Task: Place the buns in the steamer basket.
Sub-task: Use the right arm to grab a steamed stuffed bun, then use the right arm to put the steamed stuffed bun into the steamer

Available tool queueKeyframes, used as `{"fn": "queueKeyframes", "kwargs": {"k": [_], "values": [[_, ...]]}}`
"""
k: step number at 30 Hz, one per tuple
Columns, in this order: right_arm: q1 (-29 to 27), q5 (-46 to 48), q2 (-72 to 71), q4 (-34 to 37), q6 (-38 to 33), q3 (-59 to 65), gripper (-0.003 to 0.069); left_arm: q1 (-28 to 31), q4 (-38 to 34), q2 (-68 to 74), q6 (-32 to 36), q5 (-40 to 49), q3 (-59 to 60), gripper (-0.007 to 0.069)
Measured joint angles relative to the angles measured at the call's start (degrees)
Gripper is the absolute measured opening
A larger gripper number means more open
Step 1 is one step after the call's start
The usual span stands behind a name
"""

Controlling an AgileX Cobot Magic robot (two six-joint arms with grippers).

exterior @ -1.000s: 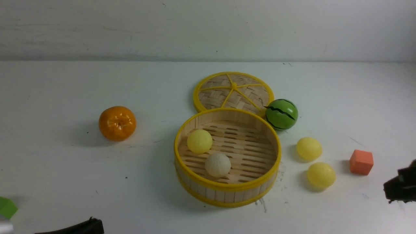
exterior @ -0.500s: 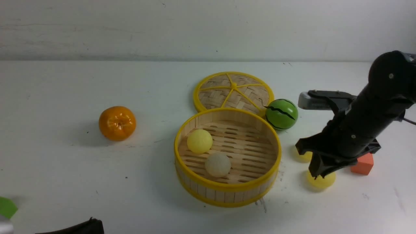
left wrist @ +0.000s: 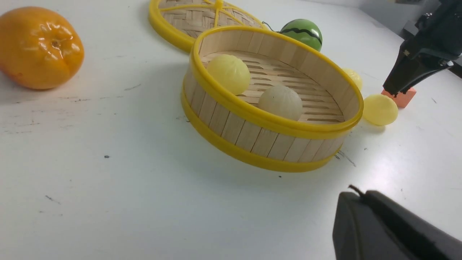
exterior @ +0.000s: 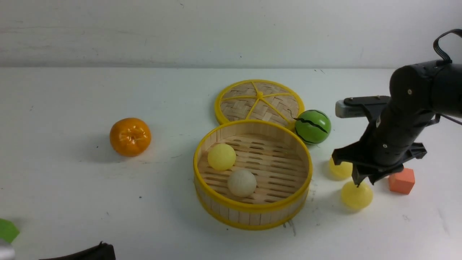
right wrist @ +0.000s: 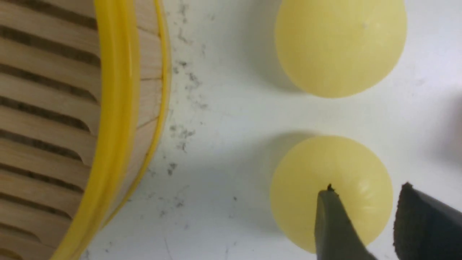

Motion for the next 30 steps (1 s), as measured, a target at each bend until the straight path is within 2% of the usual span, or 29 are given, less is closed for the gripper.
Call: {"fn": "queueKeyframes", "kwargs": {"k": [13,17,24,30], "values": [[0.0,-1.5,3.5,0.0,0.2,-0.1,0.0248,0.0,0.0,0.0,0.0,0.0,0.0,0.0004],[0.0,-1.5,3.7,0.0,0.2,-0.1,0.0211,0.0,0.0,0.0,0.0,0.0,0.0,0.0004],[0.0,0.0,3.8,0.5,-2.3,-0.2,0.0015,0.0,0.0,0.0,0.0,0.0,0.0,0.0015],[0.0,0.6,3.0,1.3,-5.0,-0.2,-0.0003,0.0,0.0,0.0,0.0,0.0,0.0,0.0018]]}}
